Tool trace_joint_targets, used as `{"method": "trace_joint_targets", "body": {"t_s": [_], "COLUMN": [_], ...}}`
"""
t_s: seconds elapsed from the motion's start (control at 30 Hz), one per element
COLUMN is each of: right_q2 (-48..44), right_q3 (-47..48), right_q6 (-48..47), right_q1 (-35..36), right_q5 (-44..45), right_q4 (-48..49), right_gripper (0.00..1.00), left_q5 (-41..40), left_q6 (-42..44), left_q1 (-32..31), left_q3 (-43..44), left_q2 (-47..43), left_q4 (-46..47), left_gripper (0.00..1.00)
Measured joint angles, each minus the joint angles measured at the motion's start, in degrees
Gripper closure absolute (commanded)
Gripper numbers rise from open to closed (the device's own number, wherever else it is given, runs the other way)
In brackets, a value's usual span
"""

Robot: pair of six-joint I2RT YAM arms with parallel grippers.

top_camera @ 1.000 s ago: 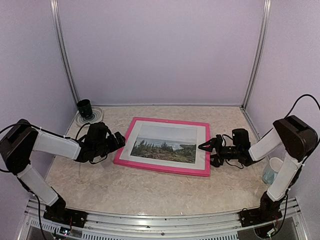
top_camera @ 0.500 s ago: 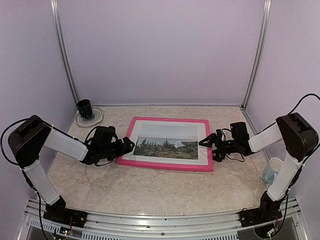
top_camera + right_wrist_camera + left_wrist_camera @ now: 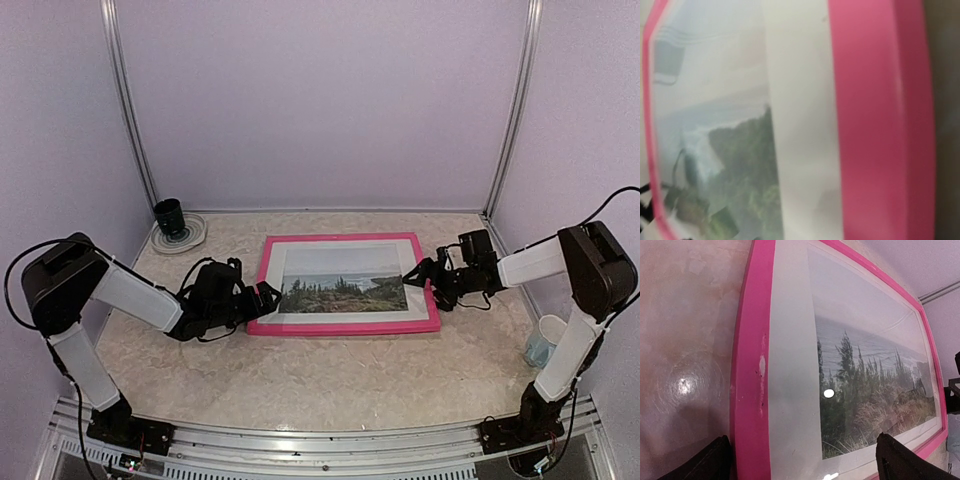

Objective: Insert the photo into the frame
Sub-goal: Place the photo frame at the center of the board.

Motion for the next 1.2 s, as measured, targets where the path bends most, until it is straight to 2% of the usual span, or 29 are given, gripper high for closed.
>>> {"method": "trace_joint_targets", "body": {"t_s": [0.27,0.87,1.0,1.2], "right_q2": [0.0,-3.7,-5.7,-11.6], "right_q3": [1.8,2.3,2.3,2.4], "right_q6": [-3.8,-8.9,-10.6,-15.0], "right_q1": [-0.2,0.9,1.0,1.0], "right_q5": [3.6,11.7,15.8,23.0], "right_q4": [-4.0,-13.1,-17.5,-22.6], "right_gripper": [0.06,0.02,0.01,0.01], "left_q5": [-1.3,-2.3,-2.7,-7.3], "left_q6": [-2.4,-0.8,1.3,8.1], "left_q1": [-2.1,3.2,4.1,5.1], "left_q3": [-2.2,-1.2,-0.7,3.9], "left_q2": [-1.4,-4.6,-7.6,-16.6], "left_q4": [1.3,-3.1,-6.8,-15.3], "left_gripper": [0.01,0.01,0.01,0.01]}}
